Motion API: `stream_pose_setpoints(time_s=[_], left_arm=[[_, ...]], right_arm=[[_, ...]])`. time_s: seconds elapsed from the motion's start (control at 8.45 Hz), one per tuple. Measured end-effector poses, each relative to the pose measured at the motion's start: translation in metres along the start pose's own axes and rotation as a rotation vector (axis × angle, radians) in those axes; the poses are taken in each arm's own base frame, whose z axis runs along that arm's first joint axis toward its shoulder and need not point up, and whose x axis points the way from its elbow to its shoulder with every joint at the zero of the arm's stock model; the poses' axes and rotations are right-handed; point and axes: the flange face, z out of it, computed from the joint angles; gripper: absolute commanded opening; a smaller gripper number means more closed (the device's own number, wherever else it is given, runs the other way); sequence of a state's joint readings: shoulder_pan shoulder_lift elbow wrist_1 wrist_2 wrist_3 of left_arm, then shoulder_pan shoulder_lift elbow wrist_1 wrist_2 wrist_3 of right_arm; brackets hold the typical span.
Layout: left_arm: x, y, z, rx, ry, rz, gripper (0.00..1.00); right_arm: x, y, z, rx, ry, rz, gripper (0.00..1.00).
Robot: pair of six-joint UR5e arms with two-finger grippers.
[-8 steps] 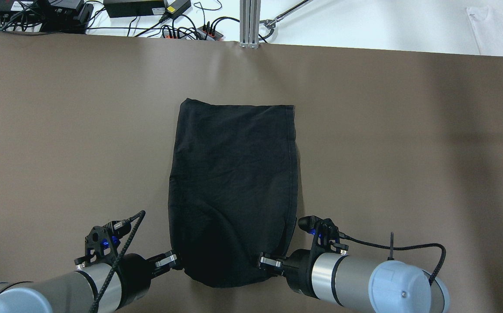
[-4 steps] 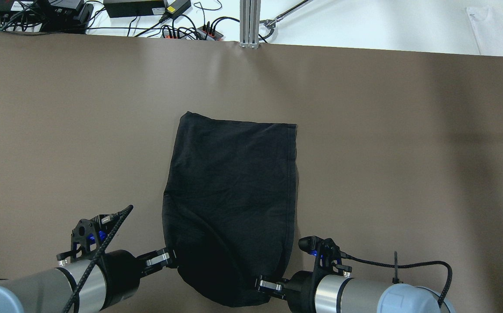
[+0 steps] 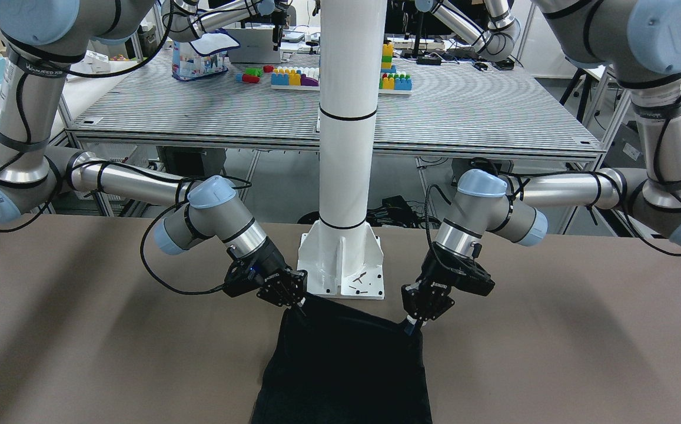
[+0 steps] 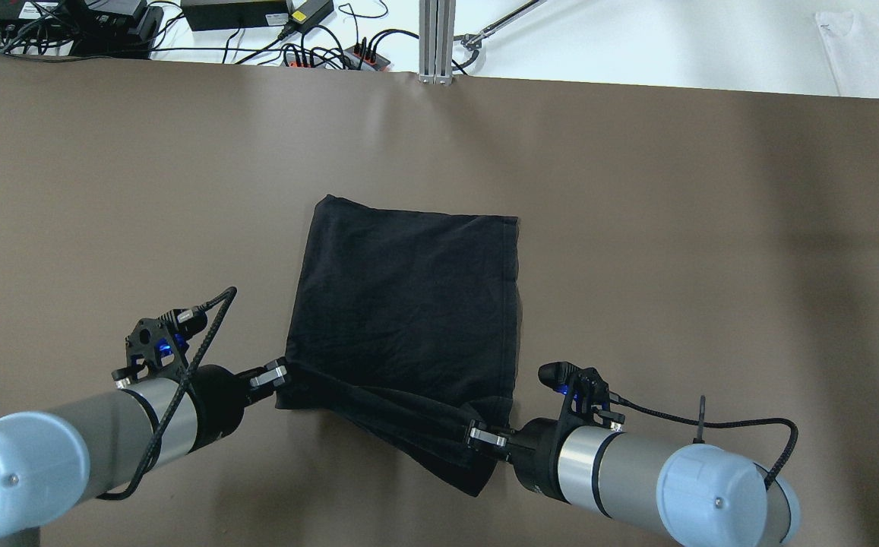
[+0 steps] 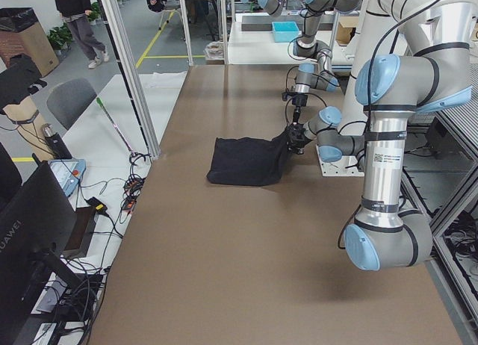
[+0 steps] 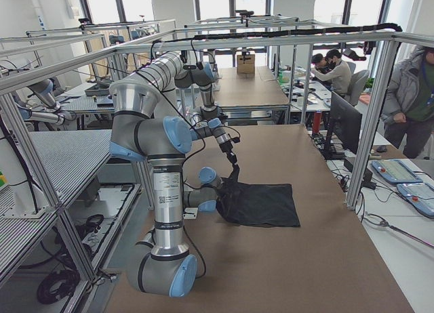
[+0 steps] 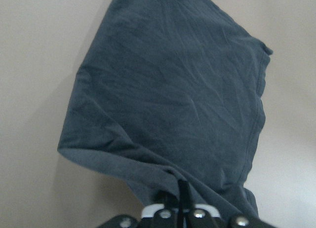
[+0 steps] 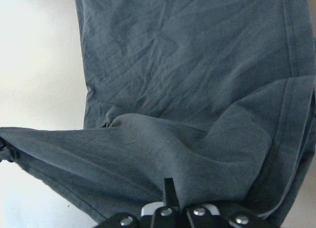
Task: Fold clothes
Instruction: 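Lift the near edge with both grippers and fold it away from the robot, then lower the folded edge onto the far edge with both grippers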
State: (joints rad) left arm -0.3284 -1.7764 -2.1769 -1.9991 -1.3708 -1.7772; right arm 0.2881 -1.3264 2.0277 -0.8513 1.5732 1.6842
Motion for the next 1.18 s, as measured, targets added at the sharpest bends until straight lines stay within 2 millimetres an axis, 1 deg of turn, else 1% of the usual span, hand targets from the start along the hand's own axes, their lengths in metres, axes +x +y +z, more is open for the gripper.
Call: stream_pose_setpoints(time_s=[0.24,0.35,0.47,0.59,0.71,0.83,0.95,1.06,1.18], left_arm=[[0.006,-0.043,0.008,0.02,-0.014,-0.026,0.0],[0.013,-0.057,0.014,0.028,-0.013,-0.032,0.0],[0.021,-0.063,0.022,0.033,-0.011,-0.035,0.0],[0.03,-0.066,0.029,0.036,-0.005,-0.036,0.0],[0.037,-0.068,0.031,0.039,0.003,-0.037,0.0],[0.043,-0.074,0.032,0.05,0.01,-0.038,0.0],[0.044,-0.084,0.034,0.065,0.008,-0.03,0.0],[0.043,-0.095,0.038,0.085,-0.002,-0.022,0.0],[0.041,-0.106,0.043,0.104,-0.012,-0.02,0.0]], right_arm=[[-0.016,-0.027,0.009,0.056,0.014,0.003,0.0],[-0.025,-0.044,0.007,0.089,0.017,0.007,0.0],[-0.032,-0.064,0.002,0.127,0.015,0.009,0.0],[-0.035,-0.082,0.0,0.161,0.018,0.002,0.0],[-0.035,-0.098,0.004,0.189,0.028,-0.008,0.0],[-0.037,-0.111,0.014,0.209,0.04,-0.014,0.0],[-0.043,-0.121,0.029,0.23,0.048,-0.017,0.0],[-0.049,-0.128,0.043,0.251,0.055,-0.018,0.0],[-0.053,-0.135,0.052,0.268,0.061,-0.017,0.0]])
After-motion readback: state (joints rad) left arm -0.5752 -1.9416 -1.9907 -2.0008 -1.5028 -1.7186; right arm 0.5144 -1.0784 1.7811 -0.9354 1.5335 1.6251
